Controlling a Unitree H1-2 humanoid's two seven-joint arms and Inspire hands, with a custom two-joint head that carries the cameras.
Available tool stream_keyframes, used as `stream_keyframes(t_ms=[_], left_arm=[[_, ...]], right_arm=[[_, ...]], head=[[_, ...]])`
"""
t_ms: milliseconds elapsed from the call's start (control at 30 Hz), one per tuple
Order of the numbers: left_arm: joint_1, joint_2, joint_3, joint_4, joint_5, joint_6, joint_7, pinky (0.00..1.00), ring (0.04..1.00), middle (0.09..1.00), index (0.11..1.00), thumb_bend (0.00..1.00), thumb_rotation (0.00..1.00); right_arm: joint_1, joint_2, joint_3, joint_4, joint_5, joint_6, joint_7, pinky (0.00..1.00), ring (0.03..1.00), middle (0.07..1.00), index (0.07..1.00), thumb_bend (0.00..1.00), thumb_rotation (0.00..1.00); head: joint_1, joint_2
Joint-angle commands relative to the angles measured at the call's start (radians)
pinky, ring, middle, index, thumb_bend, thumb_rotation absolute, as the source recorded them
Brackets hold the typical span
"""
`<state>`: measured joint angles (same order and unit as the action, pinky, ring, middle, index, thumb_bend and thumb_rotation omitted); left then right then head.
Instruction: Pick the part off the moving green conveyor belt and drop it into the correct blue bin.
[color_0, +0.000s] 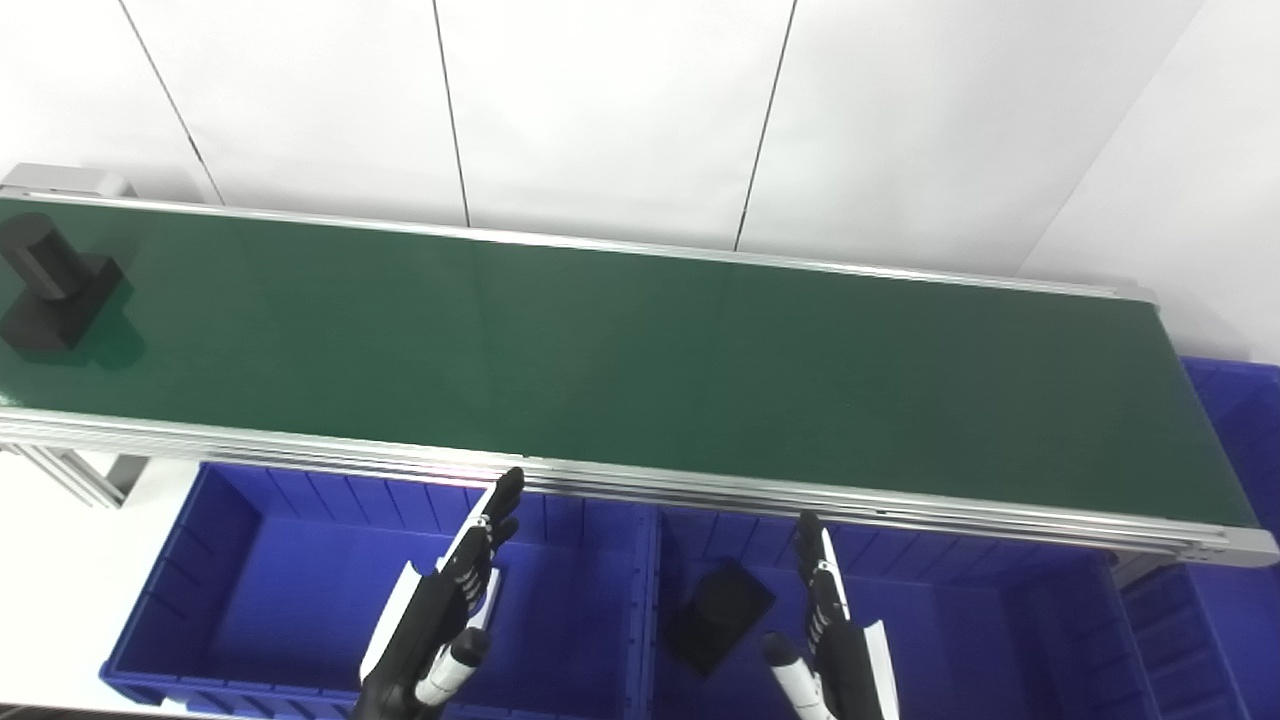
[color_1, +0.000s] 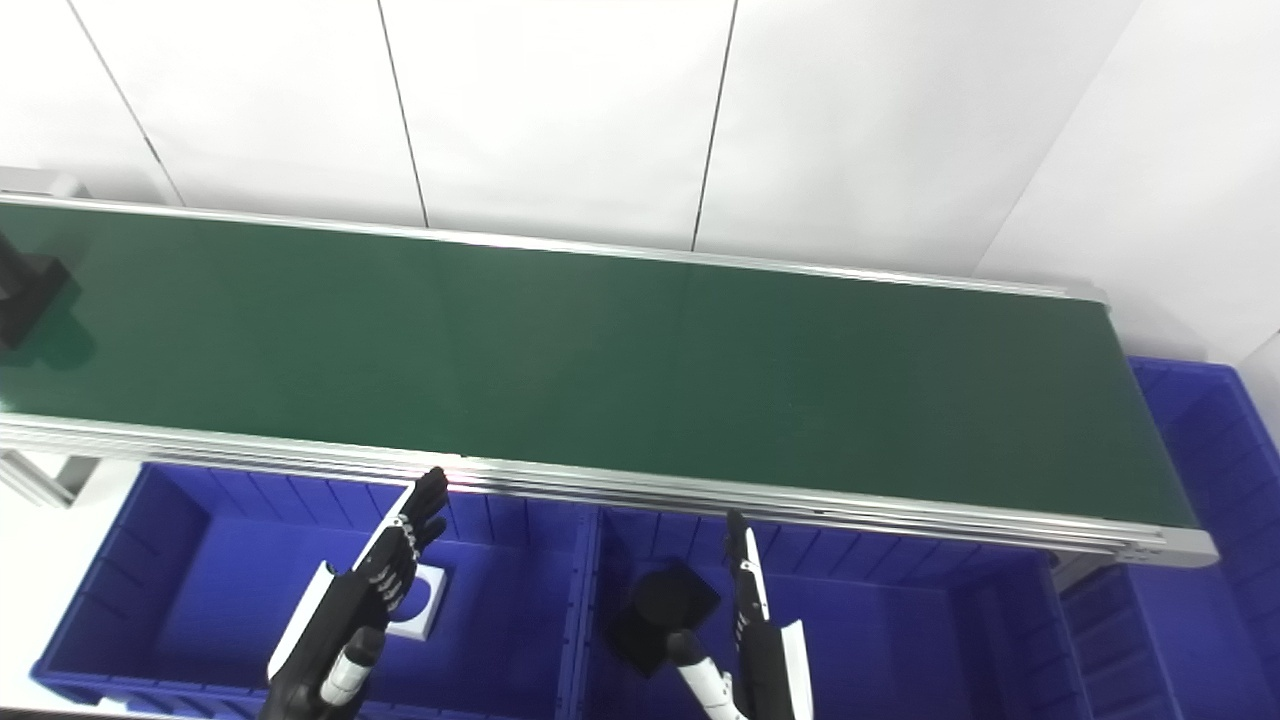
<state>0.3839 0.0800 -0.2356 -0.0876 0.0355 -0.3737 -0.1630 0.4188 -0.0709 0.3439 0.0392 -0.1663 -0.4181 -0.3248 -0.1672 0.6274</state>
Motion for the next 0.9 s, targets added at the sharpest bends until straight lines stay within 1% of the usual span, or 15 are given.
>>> stream_keyframes(t_ms=[0, 100, 200, 400, 500, 700, 867], left_arm=[[-0.010, -0.006, 0.002, 0.003, 0.011, -0.027, 0.006, 0.97, 0.994, 0.988, 0.963, 0.91, 0.94], [-0.011, -0.005, 0.000, 0.020, 0.007, -0.030, 0.003, 0.98, 0.996, 0.990, 0.964, 0.90, 0.93], [-0.016, -0.004, 0.000, 0.038, -0.002, -0.036, -0.001, 0.98, 0.998, 0.995, 0.969, 0.89, 0.92], [-0.024, -0.006, 0.006, 0.062, 0.008, -0.061, 0.007, 0.97, 0.992, 0.992, 0.964, 0.88, 0.93], [-0.028, -0.005, 0.008, 0.068, 0.007, -0.063, 0.007, 0.98, 0.997, 0.990, 0.965, 0.87, 0.92], [-0.034, -0.008, 0.016, 0.082, 0.020, -0.076, 0.014, 0.98, 0.994, 0.987, 0.965, 0.87, 0.93], [-0.034, -0.017, 0.020, 0.084, 0.026, -0.084, 0.025, 0.96, 0.983, 0.982, 0.960, 0.87, 0.93]], right_arm=[[-0.006, -0.003, 0.011, -0.016, -0.014, -0.052, -0.030, 1.00, 0.997, 1.000, 1.000, 0.76, 0.92], [-0.005, -0.011, 0.019, -0.015, -0.025, -0.052, -0.047, 0.99, 0.987, 0.998, 1.000, 0.76, 0.93], [-0.003, -0.012, 0.020, -0.013, -0.021, -0.052, -0.039, 1.00, 0.992, 1.000, 1.000, 0.78, 0.94], [-0.004, -0.006, 0.025, -0.015, 0.006, -0.052, -0.024, 1.00, 0.994, 1.000, 1.000, 0.79, 0.91], [-0.005, -0.006, 0.028, -0.011, -0.005, -0.052, -0.028, 1.00, 0.993, 0.998, 1.000, 0.79, 0.90], [-0.002, 0.000, 0.028, -0.013, -0.011, -0.052, -0.023, 1.00, 0.999, 0.998, 1.000, 0.81, 0.90], [-0.001, -0.005, 0.030, -0.012, -0.012, -0.052, -0.019, 1.00, 1.000, 1.000, 1.000, 0.80, 0.90]], head=[[-0.002, 0.002], [-0.004, 0.003], [-0.004, 0.003], [-0.005, 0.007], [-0.009, 0.008], [-0.009, 0.007], [-0.009, 0.007]])
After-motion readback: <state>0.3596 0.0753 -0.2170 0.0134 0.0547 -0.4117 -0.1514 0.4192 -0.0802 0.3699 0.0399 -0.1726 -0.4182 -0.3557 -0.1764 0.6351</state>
